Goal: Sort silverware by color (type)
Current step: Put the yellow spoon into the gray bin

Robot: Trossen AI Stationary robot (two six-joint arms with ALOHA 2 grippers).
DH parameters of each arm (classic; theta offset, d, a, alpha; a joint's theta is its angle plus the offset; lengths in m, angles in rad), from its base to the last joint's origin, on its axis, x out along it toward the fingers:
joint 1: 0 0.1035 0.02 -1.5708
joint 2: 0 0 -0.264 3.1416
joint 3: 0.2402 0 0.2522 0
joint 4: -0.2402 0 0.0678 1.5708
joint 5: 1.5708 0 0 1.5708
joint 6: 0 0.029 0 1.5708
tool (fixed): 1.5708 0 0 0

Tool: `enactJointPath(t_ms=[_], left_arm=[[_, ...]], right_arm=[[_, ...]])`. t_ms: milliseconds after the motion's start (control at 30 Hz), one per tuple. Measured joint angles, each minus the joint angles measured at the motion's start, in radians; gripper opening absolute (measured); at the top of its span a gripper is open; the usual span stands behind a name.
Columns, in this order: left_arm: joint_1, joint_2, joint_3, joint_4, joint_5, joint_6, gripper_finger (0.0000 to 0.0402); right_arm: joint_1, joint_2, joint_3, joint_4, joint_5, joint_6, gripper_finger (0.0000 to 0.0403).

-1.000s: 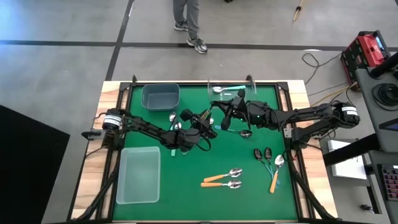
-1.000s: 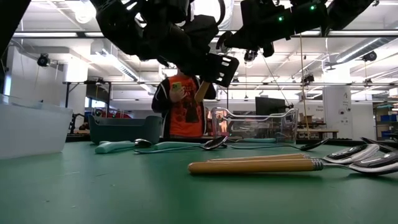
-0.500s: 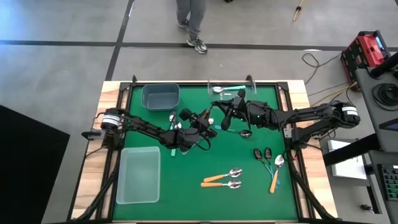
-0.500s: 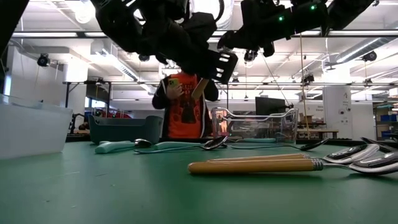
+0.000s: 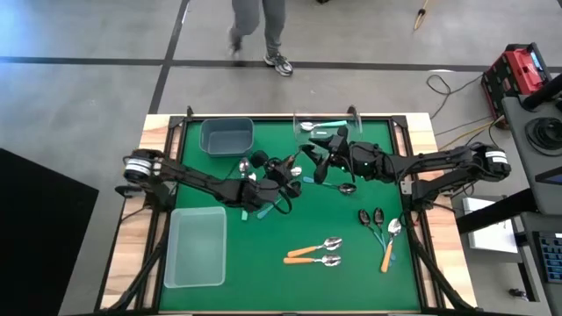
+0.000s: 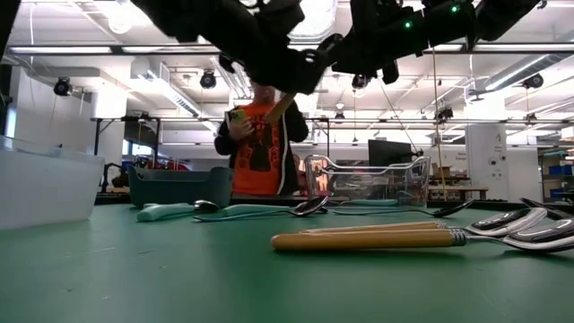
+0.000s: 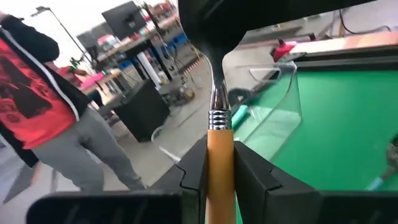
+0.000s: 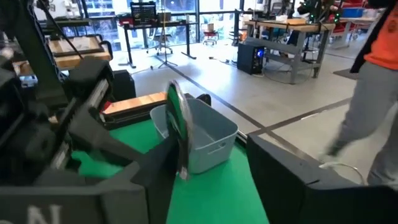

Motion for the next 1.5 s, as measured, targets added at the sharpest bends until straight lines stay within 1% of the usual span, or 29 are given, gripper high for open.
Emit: enactJointPath(t_ms=[100,167,200,300,433,600,733,833,900,1100,1267,1433,1500], left_arm=[[0.005,-0.069,0.000,-0.180,0.002,-0.061,0.0037],[0.010,-0.114,0.000,-0.311,0.006,-0.065,0.0037],[0.016,-0.140,0.000,-0.374,0.024,-0.063,0.0037],[0.051,-0.230,0.000,-0.547,0.100,-0.061,0.0037],[0.132,-0.351,0.000,-0.734,0.227,-0.026,0.0037],[0.279,-0.479,0.000,-0.936,0.376,0.003,0.0037],[0.412,-0.533,0.000,-1.062,0.508,0.005,0.0037],[0.500,-0.540,0.000,-1.142,0.587,0.030,0.0037],[0.556,-0.534,0.002,-1.201,0.615,0.047,0.0037],[0.682,-0.465,0.041,-1.381,0.624,0.062,0.0036],[0.731,-0.391,0.093,-1.473,0.629,0.129,0.0036],[0.758,-0.305,0.176,-1.562,0.719,0.197,0.0036],[0.769,-0.270,0.215,-1.581,0.737,0.225,0.0036]], right_arm=[[0.000,-0.027,0.000,-0.034,0.001,0.001,0.0206],[0.000,-0.042,0.000,-0.055,0.002,0.001,0.0212],[0.000,-0.048,0.000,-0.061,0.002,0.002,0.0214],[0.000,-0.059,0.000,-0.081,0.003,0.001,0.0215],[-0.001,-0.059,0.000,-0.085,0.003,0.001,0.0215],[-0.001,-0.059,0.000,-0.082,0.003,0.000,0.0215],[-0.005,-0.059,0.000,-0.083,0.003,-0.001,0.0214],[-0.007,-0.059,0.000,-0.083,0.003,-0.002,0.0215],[-0.008,-0.059,0.000,-0.082,0.003,-0.007,0.0215],[-0.014,-0.059,0.000,-0.083,0.004,-0.008,0.0215],[-0.016,-0.058,0.000,-0.084,0.004,-0.013,0.0215],[-0.016,-0.058,0.000,-0.084,0.004,-0.017,0.0215],[-0.016,-0.058,0.000,-0.085,0.004,-0.018,0.0215]])
